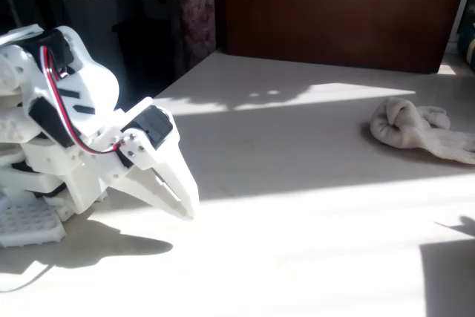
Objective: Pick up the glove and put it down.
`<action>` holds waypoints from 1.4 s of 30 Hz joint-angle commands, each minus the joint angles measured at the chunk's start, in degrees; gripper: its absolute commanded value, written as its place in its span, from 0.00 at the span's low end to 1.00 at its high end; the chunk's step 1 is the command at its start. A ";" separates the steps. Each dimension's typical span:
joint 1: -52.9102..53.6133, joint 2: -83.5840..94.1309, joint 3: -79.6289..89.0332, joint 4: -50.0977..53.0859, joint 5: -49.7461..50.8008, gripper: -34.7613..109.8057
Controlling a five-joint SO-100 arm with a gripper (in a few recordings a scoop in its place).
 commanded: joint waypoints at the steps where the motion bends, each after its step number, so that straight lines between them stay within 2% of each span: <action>1: 0.00 0.09 -0.18 -0.09 -0.26 0.25; 24: 0.00 -2.90 -5.80 -0.70 -0.26 0.25; 42: -0.09 -37.53 -42.63 -0.79 -0.26 0.25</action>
